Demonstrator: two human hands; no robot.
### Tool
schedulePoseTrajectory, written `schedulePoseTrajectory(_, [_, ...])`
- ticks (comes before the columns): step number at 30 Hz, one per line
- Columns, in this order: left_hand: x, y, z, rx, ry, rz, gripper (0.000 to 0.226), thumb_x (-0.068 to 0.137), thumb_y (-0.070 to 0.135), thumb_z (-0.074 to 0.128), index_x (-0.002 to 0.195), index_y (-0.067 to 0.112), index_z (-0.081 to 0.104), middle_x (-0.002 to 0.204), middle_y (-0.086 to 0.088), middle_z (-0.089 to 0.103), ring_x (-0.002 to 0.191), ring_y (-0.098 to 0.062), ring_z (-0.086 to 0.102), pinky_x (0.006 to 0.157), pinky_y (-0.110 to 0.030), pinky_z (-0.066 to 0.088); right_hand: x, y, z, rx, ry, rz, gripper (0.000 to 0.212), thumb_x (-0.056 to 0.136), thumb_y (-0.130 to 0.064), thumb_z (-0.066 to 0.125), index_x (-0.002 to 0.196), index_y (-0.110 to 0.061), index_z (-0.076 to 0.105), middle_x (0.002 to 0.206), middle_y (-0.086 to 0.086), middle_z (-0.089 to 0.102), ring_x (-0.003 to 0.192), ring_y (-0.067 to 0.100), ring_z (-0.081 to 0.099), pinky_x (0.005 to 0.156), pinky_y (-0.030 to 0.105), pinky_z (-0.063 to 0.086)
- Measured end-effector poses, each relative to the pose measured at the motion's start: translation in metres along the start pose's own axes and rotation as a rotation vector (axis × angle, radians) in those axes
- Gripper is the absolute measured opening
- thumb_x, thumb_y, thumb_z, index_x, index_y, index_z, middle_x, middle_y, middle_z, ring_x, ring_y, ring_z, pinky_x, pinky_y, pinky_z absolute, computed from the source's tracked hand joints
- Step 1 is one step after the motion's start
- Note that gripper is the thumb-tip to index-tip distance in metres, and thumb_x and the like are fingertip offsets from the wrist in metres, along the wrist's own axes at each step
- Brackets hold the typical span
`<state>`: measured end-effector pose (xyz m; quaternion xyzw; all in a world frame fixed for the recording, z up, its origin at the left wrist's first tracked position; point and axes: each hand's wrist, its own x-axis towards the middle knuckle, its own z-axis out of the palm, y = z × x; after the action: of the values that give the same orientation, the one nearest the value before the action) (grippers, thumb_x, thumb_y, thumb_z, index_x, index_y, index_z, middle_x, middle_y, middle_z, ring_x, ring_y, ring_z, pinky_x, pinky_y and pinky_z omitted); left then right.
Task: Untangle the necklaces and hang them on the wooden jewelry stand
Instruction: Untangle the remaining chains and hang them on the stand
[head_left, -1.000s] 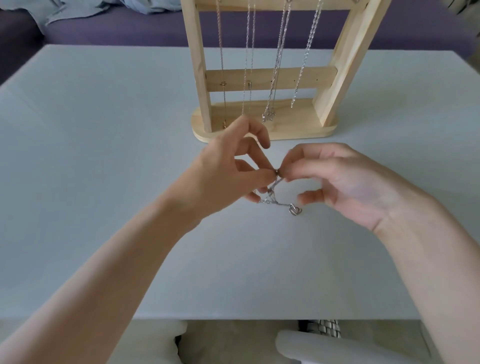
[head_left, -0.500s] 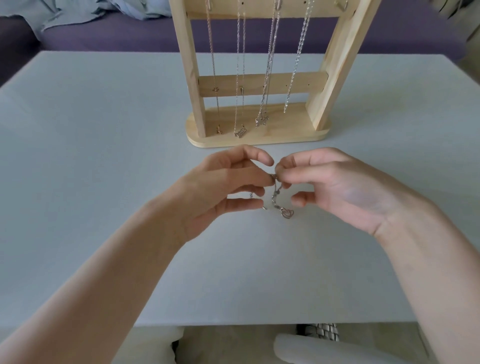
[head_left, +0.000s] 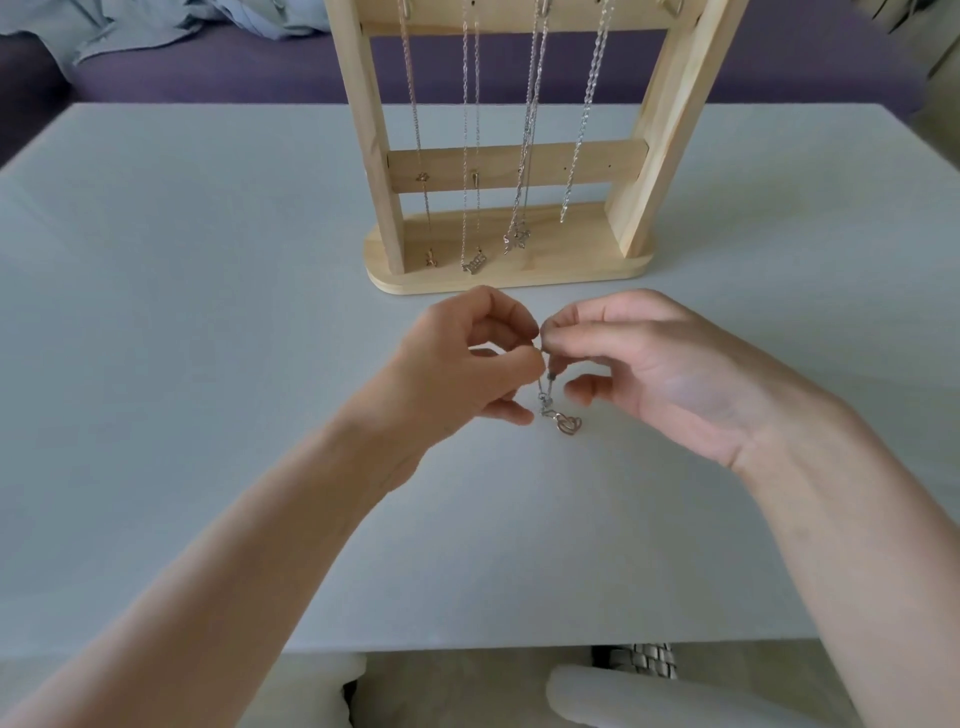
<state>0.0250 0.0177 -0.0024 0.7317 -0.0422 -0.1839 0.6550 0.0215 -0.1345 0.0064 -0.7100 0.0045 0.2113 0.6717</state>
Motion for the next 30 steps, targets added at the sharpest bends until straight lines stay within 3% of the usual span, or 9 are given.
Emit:
schedulePoseTrajectory(4, [-0.0006, 0.0000, -0.0037, -0.032, 0.061, -0.034, 0.017, 0.082, -0.004, 0.063, 0.071, 0.009, 0.065, 0.061, 0.001, 0.060, 0.053, -0.005, 0.056, 0.060, -0.018, 0.054, 0.0004, 0.0011, 0.0002, -0.006, 0.065, 0.007, 0.015, 0.089, -0.007, 0.057, 0.075, -0.009, 0.060, 0.068, -0.003, 0.057, 0.068, 0.009, 0.051, 0.056, 0.021, 0.039])
schedulePoseTrajectory(11, [-0.0044, 0.0035, -0.0091, -0.251, -0.003, -0.138, 0.019, 0.086, 0.006, 0.061, 0.068, 0.013, 0.063, 0.065, 0.002, 0.060, 0.058, -0.005, 0.058, 0.054, -0.017, 0.051, 0.0012, -0.0005, 0.0011, -0.176, 0.150, -0.100, 0.009, 0.084, -0.014, 0.065, 0.076, -0.013, 0.066, 0.072, -0.007, 0.058, 0.072, 0.008, 0.051, 0.062, 0.024, 0.040])
schedulePoseTrajectory(14, [-0.0035, 0.0047, -0.0100, -0.266, 0.025, -0.163, 0.020, 0.088, 0.008, 0.060, 0.069, 0.012, 0.063, 0.067, 0.000, 0.062, 0.058, -0.006, 0.061, 0.053, -0.017, 0.050, 0.0008, -0.0018, -0.0026, -0.199, 0.283, -0.191, 0.006, 0.078, -0.018, 0.071, 0.073, -0.017, 0.069, 0.062, -0.013, 0.059, 0.061, 0.007, 0.049, 0.061, 0.020, 0.041])
schedulePoseTrajectory(17, [-0.0031, 0.0051, -0.0097, -0.286, 0.041, -0.174, 0.016, 0.087, 0.009, 0.062, 0.071, 0.010, 0.066, 0.071, -0.003, 0.067, 0.065, -0.010, 0.067, 0.054, -0.017, 0.052, -0.0002, -0.0042, -0.0006, -0.218, 0.245, -0.239, 0.009, 0.075, -0.016, 0.074, 0.067, -0.020, 0.071, 0.057, -0.008, 0.059, 0.053, 0.004, 0.047, 0.058, 0.019, 0.040])
schedulePoseTrajectory(23, [-0.0039, 0.0059, -0.0093, -0.099, 0.050, -0.138, 0.008, 0.084, 0.009, 0.064, 0.080, 0.005, 0.069, 0.081, -0.007, 0.074, 0.078, -0.017, 0.072, 0.062, -0.020, 0.056, 0.0005, -0.0038, 0.0005, -0.308, 0.224, -0.235, 0.016, 0.074, -0.009, 0.075, 0.063, -0.020, 0.071, 0.055, -0.011, 0.064, 0.049, -0.003, 0.051, 0.054, 0.007, 0.038])
schedulePoseTrajectory(27, [-0.0053, 0.0082, -0.0093, 0.062, 0.050, -0.105, 0.008, 0.081, 0.009, 0.069, 0.073, 0.008, 0.071, 0.073, -0.004, 0.074, 0.075, -0.012, 0.071, 0.064, -0.019, 0.057, -0.0001, -0.0037, 0.0017, -0.423, 0.205, -0.205, 0.019, 0.073, -0.007, 0.074, 0.061, -0.020, 0.068, 0.058, -0.008, 0.065, 0.054, 0.000, 0.053, 0.056, 0.009, 0.042])
schedulePoseTrajectory(30, [-0.0049, 0.0081, -0.0071, 0.106, 0.065, -0.099, 0.011, 0.079, 0.009, 0.069, 0.068, 0.011, 0.069, 0.072, -0.005, 0.073, 0.073, -0.010, 0.071, 0.061, -0.018, 0.056, 0.0018, -0.0014, 0.0050, -0.513, 0.219, -0.166, 0.014, 0.067, -0.016, 0.073, 0.056, -0.020, 0.064, 0.053, -0.011, 0.058, 0.051, 0.001, 0.049, 0.054, 0.016, 0.040])
